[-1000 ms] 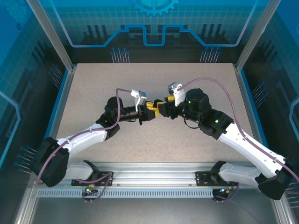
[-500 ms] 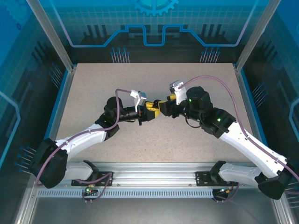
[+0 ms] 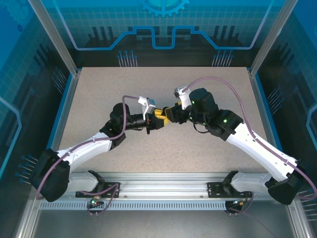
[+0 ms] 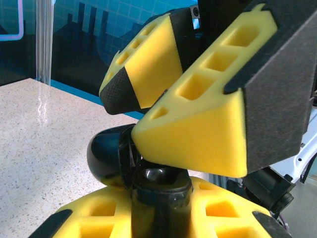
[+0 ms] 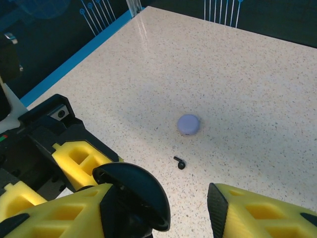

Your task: Insert the wireless bluetooth earbuds into the charging case

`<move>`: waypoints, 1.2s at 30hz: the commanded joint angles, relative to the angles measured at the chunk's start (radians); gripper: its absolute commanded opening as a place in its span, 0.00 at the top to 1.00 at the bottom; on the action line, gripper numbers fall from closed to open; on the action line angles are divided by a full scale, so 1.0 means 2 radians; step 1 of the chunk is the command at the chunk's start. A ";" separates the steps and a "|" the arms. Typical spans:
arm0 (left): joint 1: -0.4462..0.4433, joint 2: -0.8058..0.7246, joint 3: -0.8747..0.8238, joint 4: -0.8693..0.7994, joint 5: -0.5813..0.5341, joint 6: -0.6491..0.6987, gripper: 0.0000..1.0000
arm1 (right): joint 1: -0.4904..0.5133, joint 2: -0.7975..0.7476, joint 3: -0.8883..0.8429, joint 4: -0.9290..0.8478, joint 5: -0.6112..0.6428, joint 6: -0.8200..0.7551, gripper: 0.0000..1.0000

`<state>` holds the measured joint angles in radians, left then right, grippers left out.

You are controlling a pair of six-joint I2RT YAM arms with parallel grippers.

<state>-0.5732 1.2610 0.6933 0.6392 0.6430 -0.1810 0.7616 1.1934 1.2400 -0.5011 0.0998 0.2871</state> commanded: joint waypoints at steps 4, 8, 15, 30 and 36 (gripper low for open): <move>-0.004 -0.016 0.008 0.000 -0.008 0.022 0.93 | 0.008 0.002 0.024 -0.025 0.021 0.009 0.45; -0.004 -0.015 0.008 0.000 -0.005 0.023 0.93 | 0.008 0.000 0.026 -0.020 0.002 0.008 0.42; -0.005 -0.018 0.004 0.000 -0.015 0.024 0.93 | 0.007 -0.025 0.009 0.002 0.016 0.012 0.39; 0.003 -0.044 -0.007 -0.026 -0.043 0.009 0.93 | -0.086 0.002 -0.045 -0.051 0.066 0.081 0.36; 0.011 -0.059 -0.006 -0.037 -0.043 -0.009 0.93 | -0.093 0.071 -0.051 -0.036 0.031 0.082 0.36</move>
<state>-0.5632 1.1744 0.6914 0.5758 0.5709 -0.1726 0.5877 1.2877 1.1496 -0.5827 0.2153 0.4313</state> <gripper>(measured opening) 0.222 0.641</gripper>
